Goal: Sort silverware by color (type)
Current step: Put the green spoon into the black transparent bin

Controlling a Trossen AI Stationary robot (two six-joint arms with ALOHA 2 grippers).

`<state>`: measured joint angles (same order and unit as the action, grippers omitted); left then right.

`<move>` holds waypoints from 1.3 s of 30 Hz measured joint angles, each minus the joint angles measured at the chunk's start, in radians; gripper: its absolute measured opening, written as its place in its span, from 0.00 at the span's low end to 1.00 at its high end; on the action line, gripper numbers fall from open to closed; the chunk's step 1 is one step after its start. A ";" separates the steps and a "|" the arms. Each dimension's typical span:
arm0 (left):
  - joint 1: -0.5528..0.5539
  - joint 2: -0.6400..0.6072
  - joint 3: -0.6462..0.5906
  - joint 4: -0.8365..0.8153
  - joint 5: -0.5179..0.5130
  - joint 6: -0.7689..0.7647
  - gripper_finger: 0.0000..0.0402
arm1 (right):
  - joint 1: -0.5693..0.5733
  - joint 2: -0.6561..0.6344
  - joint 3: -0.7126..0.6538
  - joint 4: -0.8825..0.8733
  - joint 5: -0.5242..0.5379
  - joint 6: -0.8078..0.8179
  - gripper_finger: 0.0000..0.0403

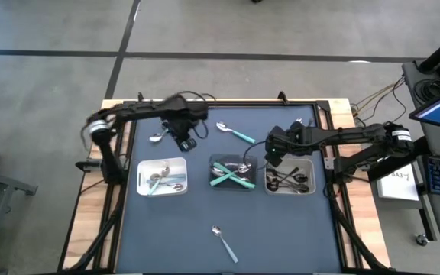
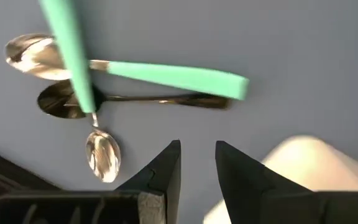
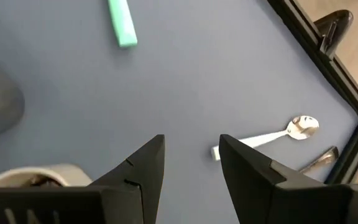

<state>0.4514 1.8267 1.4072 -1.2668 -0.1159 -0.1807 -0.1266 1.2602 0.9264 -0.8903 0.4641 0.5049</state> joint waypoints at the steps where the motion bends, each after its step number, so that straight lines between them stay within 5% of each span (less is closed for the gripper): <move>1: 0.023 -0.035 -0.050 0.046 -0.003 -0.014 0.21 | -0.009 0.000 0.000 0.009 0.000 0.000 0.36; 8: 0.193 -0.155 -0.280 0.288 -0.084 -0.035 0.21 | -0.060 0.001 0.000 0.118 0.000 -0.001 0.36; 17: 0.350 -0.113 -0.340 0.472 -0.082 0.070 0.21 | -0.112 0.001 0.000 0.237 0.000 0.000 0.36; 39: 0.363 -0.082 -0.340 0.471 -0.073 0.215 0.22 | -0.202 0.002 0.000 0.267 0.000 0.097 0.36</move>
<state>0.8143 1.7451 1.0672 -0.7962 -0.1891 0.0339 -0.3290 1.2617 0.9264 -0.6232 0.4644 0.6018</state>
